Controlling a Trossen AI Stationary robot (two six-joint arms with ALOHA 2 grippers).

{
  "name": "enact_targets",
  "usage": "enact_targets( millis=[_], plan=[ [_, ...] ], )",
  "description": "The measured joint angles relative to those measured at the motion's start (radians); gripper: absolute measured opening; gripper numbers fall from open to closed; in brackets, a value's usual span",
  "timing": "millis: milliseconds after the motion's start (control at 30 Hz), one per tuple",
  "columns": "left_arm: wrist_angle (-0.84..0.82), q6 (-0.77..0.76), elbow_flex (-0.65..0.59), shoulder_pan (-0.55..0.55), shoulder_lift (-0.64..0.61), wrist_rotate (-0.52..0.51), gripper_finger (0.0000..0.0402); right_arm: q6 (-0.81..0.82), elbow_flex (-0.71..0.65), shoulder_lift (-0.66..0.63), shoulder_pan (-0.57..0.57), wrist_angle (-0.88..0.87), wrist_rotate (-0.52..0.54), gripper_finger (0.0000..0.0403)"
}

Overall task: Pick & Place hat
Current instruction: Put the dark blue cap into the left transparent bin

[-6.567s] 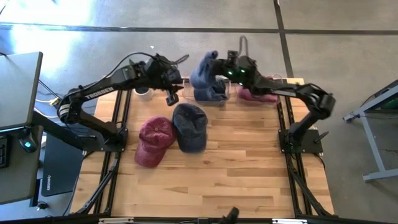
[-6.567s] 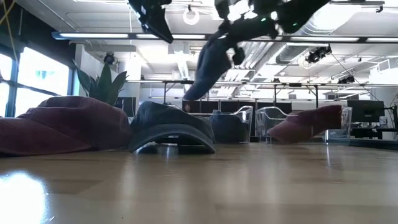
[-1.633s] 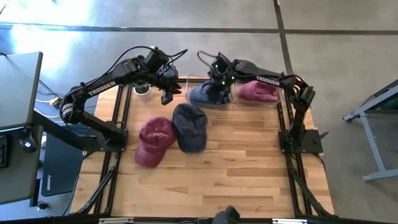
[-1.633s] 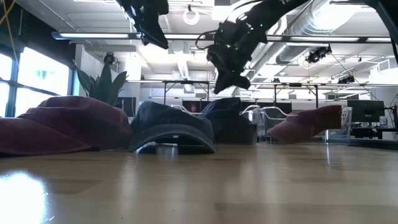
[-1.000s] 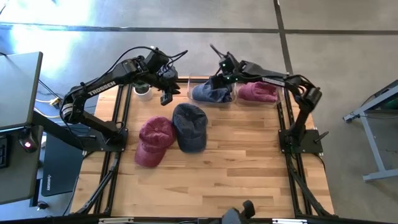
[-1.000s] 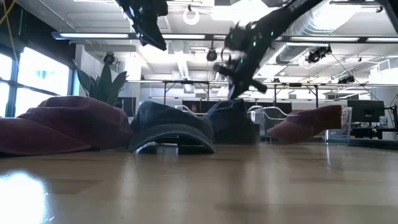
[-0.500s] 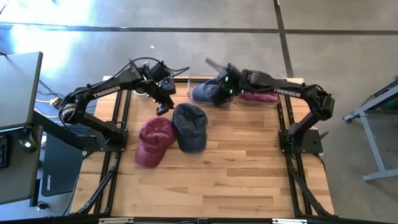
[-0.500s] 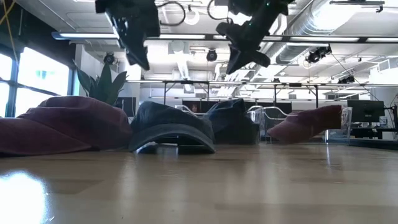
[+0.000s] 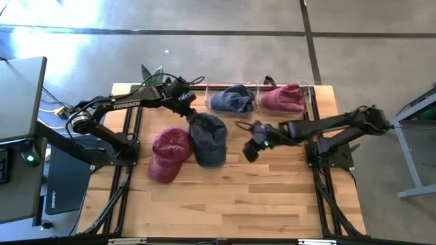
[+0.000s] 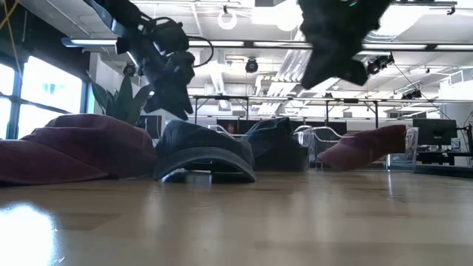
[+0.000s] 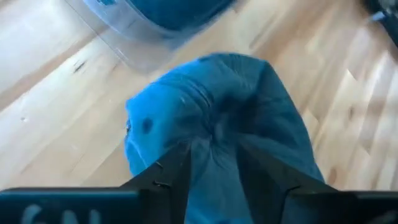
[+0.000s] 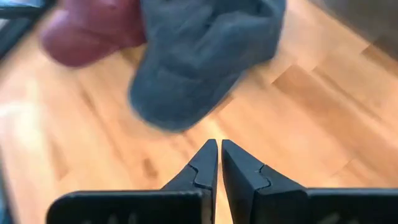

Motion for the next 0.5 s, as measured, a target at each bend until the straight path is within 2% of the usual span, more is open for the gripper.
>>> enact_targets(
  millis=[167, 233, 300, 400, 500],
  plan=[
    [-0.033, -0.006, 0.000, -0.001, 0.043, -0.118, 0.0204, 0.097, -0.155, -0.152, 0.120, 0.147, 0.073, 0.0028],
    [-0.032, -0.024, 0.000, 0.000, 0.073, -0.112, 0.0235, 0.128, -0.222, -0.202, 0.163, 0.237, 0.115, 0.0030],
    [-0.029, -0.043, 0.000, 0.000, 0.105, -0.065, 0.0255, 0.136, -0.285, -0.243, 0.198, 0.336, 0.146, 0.0030],
    [-0.034, -0.043, 0.000, 0.000, 0.145, 0.012, 0.0259, 0.165, -0.373, -0.282, 0.237, 0.463, 0.197, 0.0028],
    [-0.039, -0.045, 0.000, -0.002, 0.176, 0.086, 0.0235, 0.193, -0.436, -0.303, 0.264, 0.577, 0.239, 0.0026]
  ],
)
